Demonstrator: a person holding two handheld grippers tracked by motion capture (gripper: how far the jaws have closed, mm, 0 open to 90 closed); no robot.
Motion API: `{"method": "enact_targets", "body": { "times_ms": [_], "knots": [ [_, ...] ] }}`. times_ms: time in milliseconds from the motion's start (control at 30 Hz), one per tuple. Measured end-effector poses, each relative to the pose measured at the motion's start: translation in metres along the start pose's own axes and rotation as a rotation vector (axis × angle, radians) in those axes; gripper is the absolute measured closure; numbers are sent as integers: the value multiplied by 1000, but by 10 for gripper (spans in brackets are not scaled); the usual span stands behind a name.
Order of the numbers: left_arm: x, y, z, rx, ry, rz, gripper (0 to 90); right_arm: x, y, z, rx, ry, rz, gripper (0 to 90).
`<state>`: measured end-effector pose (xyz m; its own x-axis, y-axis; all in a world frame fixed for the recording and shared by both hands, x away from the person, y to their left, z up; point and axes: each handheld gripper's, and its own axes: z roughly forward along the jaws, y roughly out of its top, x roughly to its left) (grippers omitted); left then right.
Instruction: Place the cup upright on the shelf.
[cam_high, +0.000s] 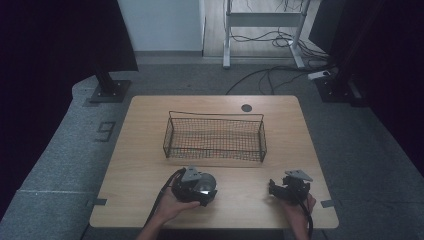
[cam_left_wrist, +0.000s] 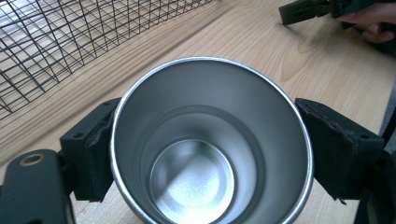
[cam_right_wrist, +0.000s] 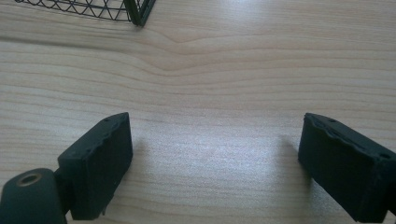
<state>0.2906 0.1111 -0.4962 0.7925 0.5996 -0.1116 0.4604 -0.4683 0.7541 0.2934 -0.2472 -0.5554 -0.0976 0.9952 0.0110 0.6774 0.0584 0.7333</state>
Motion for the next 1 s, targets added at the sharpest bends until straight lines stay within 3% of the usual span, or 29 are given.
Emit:
{"method": "enact_targets", "body": {
  "times_ms": [533, 1000],
  "knots": [
    [13, 8, -26, -79, 9, -33, 146, 0, 0, 0, 0, 0, 1, 98],
    [23, 12, -40, -99, 29, -46, 146, 0, 0, 0, 0, 0, 1, 98]
  ]
}}
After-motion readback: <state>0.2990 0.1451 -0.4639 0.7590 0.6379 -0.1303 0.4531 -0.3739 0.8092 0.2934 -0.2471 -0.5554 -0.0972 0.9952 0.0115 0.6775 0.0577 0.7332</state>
